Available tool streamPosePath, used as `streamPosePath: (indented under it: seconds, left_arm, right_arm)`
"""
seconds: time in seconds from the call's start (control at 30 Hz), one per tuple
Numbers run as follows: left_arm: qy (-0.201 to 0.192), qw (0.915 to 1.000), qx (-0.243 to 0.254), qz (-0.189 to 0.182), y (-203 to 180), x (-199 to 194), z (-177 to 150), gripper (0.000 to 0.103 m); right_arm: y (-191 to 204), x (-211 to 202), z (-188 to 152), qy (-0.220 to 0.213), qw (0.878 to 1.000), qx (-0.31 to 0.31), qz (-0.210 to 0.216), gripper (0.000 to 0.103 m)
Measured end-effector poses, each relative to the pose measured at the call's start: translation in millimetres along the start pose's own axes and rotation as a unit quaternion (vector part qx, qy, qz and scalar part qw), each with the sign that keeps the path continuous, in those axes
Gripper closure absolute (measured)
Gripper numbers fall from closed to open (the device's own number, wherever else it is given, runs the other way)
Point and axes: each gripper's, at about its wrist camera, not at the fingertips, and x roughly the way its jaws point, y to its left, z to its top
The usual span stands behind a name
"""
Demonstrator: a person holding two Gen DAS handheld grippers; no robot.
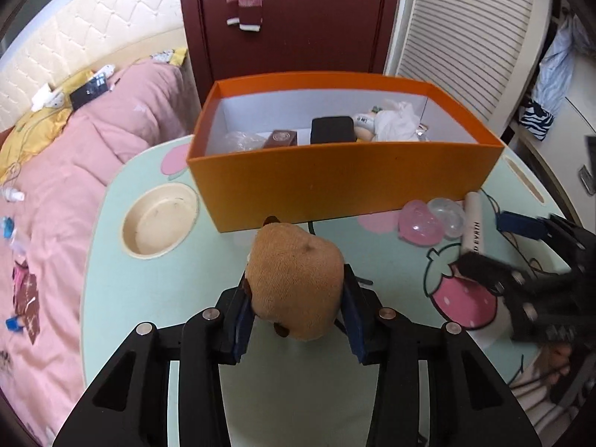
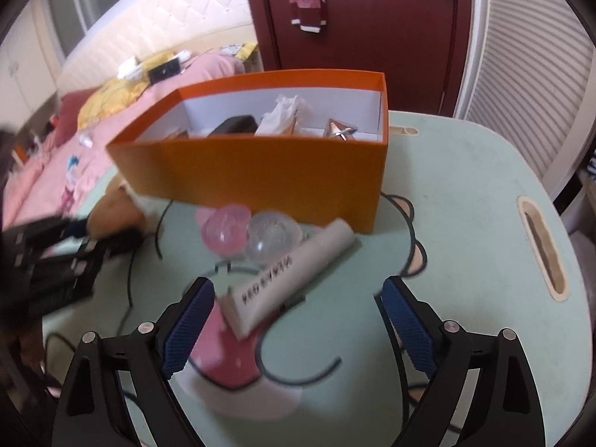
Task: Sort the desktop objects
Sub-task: 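Grasp the brown plush with the left gripper while the right gripper grasps the white tube, then drop the plush and tube into the box, opening both grippers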
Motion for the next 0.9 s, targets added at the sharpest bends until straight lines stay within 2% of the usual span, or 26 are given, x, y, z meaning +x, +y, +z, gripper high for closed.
streamPosePath:
  seconds: [0.03,0.07,0.1,0.13,0.33,0.43,0.67,0.77,0.83,0.9]
  left_arm:
    - [-0.003,1.0000,-0.003,0.001,2.0,-3.1,0.9,0.060]
    - [-0.005,1.0000,-0.006,0.002,4.0,-6.2,1.9,0.060]
    - [-0.008,0.9999,-0.010,0.003,6.0,-9.4,2.8,0.060]
    - [-0.011,0.9999,-0.013,0.004,8.0,-12.5,3.8,0.060]
    - [-0.043,0.9989,-0.017,-0.002,2.0,-33.1,14.5,0.059]
    - [-0.063,0.9979,-0.013,-0.004,-3.0,-39.5,25.5,0.059]
    - [-0.121,0.9926,0.006,-0.001,-13.7,-55.8,74.6,0.059]
    - [-0.130,0.9915,0.005,-0.003,-14.9,-53.1,94.6,0.056]
    - [-0.127,0.9919,0.003,0.000,-14.3,-47.6,102.4,0.049]
    - [-0.117,0.9931,-0.002,0.013,-12.7,-41.4,105.7,0.041]
  right_arm:
    - [1.9,1.8,1.4,-0.002,1.000,-0.004,-0.005,0.014]
    - [3.1,2.0,1.8,-0.003,1.000,-0.008,-0.006,0.036]
    - [3.8,0.7,1.4,-0.004,1.000,-0.013,-0.003,0.054]
    - [4.5,-0.7,0.9,-0.004,1.000,-0.018,-0.001,0.083]
    - [-4.4,-13.1,-6.5,-0.005,1.000,-0.021,0.012,0.085]
    - [-10.4,-28.7,-0.5,-0.025,0.999,-0.011,0.026,0.085]
    - [0.4,-63.3,57.7,-0.114,0.992,-0.023,0.041,0.085]
    - [8.3,-65.4,83.7,-0.147,0.988,-0.034,0.036,0.085]
    - [10.6,-59.9,96.9,-0.157,0.986,-0.035,0.034,0.084]
    - [9.9,-49.2,107.3,-0.153,0.987,-0.027,0.042,0.078]
